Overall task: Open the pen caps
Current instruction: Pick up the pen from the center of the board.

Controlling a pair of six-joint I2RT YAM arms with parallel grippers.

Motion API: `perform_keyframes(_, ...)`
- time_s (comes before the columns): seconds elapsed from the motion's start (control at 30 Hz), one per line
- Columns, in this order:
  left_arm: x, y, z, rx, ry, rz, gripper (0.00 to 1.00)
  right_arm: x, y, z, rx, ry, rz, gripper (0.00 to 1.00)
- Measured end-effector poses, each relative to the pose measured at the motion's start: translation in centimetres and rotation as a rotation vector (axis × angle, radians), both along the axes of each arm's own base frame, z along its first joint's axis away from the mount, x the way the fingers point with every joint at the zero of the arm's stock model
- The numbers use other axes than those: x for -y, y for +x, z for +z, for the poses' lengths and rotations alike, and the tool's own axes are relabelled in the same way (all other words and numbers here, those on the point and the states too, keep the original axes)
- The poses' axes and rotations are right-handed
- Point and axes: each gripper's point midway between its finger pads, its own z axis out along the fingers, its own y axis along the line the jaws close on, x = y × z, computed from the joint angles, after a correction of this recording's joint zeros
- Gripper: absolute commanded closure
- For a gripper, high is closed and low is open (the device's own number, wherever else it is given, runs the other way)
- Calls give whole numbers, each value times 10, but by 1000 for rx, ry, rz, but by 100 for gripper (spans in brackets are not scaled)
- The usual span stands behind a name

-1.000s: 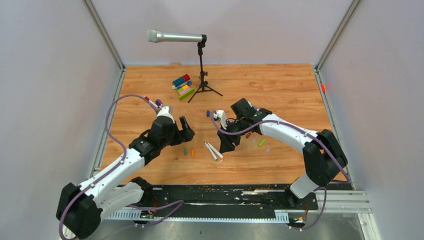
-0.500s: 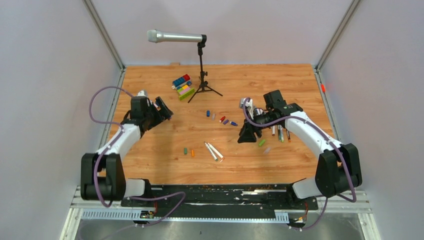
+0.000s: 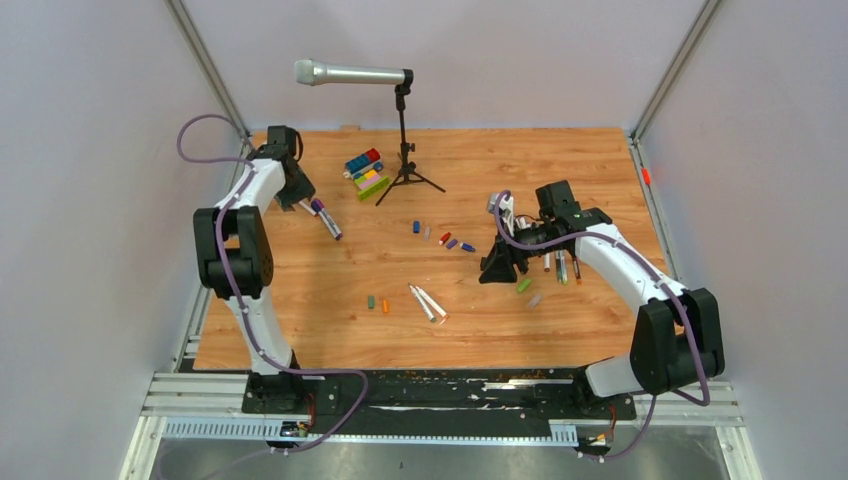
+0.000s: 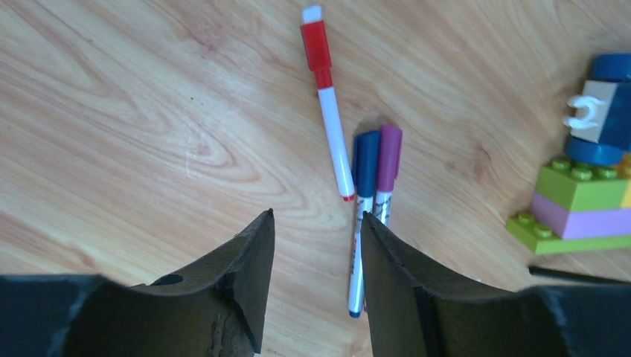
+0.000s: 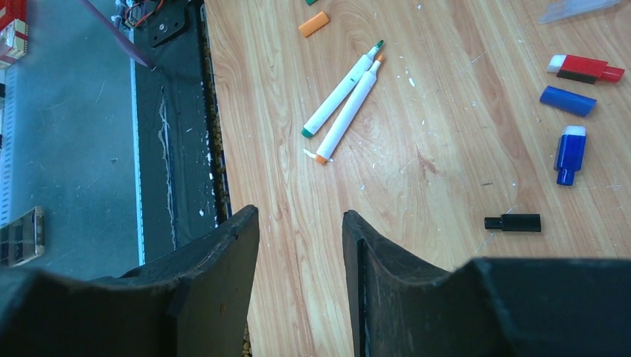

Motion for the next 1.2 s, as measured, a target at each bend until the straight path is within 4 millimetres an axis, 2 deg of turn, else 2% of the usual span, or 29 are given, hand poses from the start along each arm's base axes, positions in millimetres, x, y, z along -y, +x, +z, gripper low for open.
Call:
perform_keyframes(0.07, -3, 3, -5, -37, 12, 8, 54, 0, 0, 0, 0, 1, 0, 54)
perform_keyframes(0.3, -7, 28, -26, -104, 12, 15, 57, 0, -1, 0, -4, 5, 0, 55)
perform_keyframes(0.67, -9, 26, -51, -181, 7, 20, 61, 2, 1, 0, -4, 6, -7, 55)
perform_keyframes(0.83, -9, 24, -60, -203, 5, 21, 67, 2, 1, 1, -6, 12, -7, 55)
perform_keyframes(0.93, -10, 24, -61, -207, 6, 22, 76, 3, 2, 1, -6, 12, -10, 55)
perform_keyframes(1.1, -13, 22, -61, -215, 5, 27, 96, 4, 3, 1, -6, 13, -15, 55)
perform_keyframes(1.2, -16, 21, -61, -217, 10, 23, 100, 4, 3, 1, -7, 14, -16, 55)
